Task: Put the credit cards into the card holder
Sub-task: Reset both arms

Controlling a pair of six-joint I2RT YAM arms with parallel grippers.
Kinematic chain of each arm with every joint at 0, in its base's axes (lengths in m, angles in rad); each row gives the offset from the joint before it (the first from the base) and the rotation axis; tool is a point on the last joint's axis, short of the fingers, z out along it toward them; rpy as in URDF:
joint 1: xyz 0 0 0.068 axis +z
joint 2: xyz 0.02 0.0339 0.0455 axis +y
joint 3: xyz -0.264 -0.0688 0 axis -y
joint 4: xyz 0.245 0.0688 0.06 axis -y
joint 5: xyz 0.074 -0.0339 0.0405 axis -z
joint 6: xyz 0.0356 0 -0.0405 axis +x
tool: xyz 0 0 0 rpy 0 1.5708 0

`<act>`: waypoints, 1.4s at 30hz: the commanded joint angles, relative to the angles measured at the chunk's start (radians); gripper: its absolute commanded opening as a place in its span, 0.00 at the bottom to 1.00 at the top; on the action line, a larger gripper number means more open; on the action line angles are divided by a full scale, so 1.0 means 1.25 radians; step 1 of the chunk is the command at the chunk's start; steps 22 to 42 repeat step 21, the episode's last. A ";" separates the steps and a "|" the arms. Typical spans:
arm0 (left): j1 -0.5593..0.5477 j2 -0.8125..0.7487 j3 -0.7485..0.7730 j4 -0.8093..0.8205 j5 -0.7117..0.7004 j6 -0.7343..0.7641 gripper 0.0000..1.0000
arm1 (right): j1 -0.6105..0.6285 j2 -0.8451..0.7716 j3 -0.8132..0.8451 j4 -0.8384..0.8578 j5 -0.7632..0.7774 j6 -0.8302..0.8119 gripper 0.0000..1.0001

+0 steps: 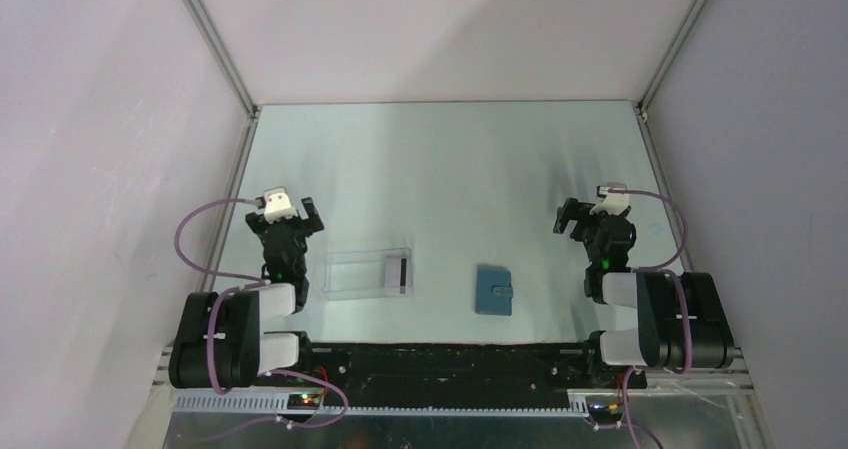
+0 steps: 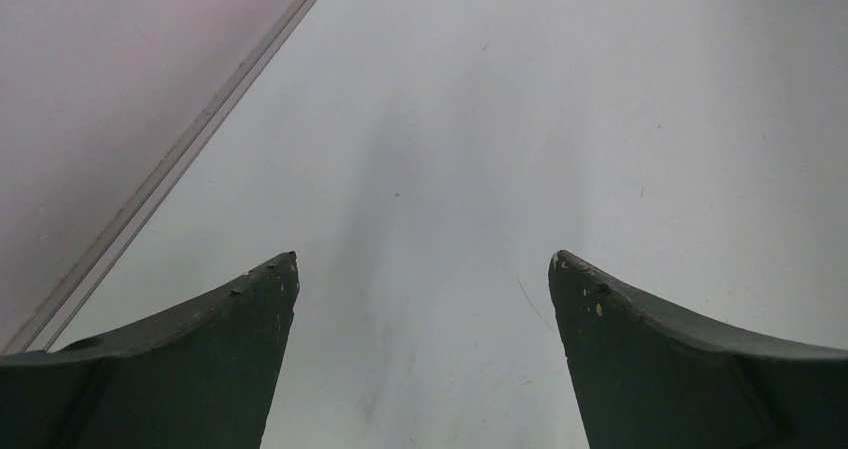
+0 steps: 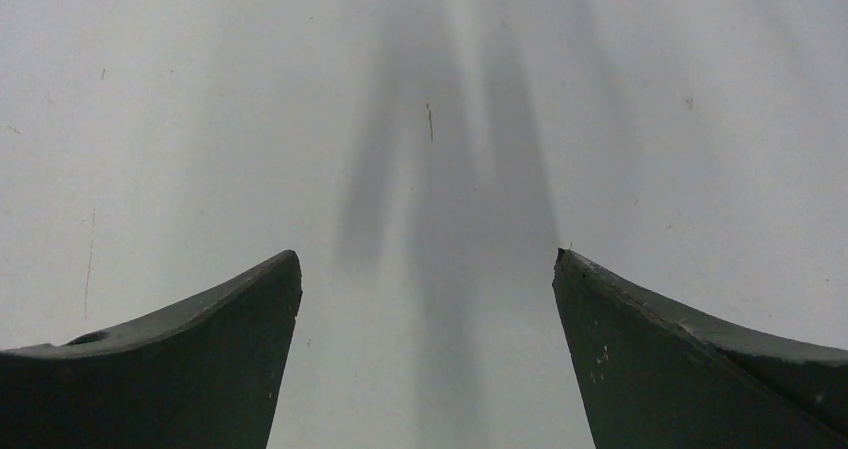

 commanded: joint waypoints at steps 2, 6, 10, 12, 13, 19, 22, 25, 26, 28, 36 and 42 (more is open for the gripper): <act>0.004 0.000 0.025 0.061 0.002 0.017 1.00 | -0.002 -0.004 0.022 0.051 -0.002 -0.016 0.99; 0.004 0.001 0.025 0.061 0.001 0.017 1.00 | -0.002 -0.004 0.022 0.052 -0.002 -0.016 0.99; 0.005 0.001 0.025 0.061 0.002 0.016 1.00 | -0.001 -0.003 0.022 0.052 -0.002 -0.017 0.99; 0.004 0.001 0.024 0.061 0.001 0.016 1.00 | -0.002 -0.003 0.022 0.052 -0.002 -0.017 0.99; 0.003 0.001 0.025 0.061 0.002 0.016 1.00 | -0.001 -0.003 0.022 0.052 -0.002 -0.017 0.99; 0.004 -0.003 0.022 0.061 0.042 0.028 1.00 | -0.001 -0.004 0.022 0.052 -0.002 -0.017 0.99; 0.003 -0.005 0.020 0.061 0.049 0.032 1.00 | -0.001 -0.003 0.022 0.052 -0.002 -0.016 0.99; 0.003 -0.005 0.020 0.061 0.049 0.032 1.00 | -0.001 -0.003 0.022 0.052 -0.002 -0.016 0.99; 0.003 -0.005 0.020 0.061 0.049 0.032 1.00 | -0.001 -0.003 0.022 0.052 -0.002 -0.016 0.99; 0.003 -0.005 0.020 0.061 0.049 0.032 1.00 | -0.001 -0.003 0.022 0.052 -0.002 -0.016 0.99; 0.003 -0.005 0.020 0.061 0.049 0.032 1.00 | -0.001 -0.003 0.022 0.052 -0.002 -0.016 0.99; 0.003 -0.005 0.020 0.061 0.049 0.032 1.00 | -0.001 -0.003 0.022 0.052 -0.002 -0.016 0.99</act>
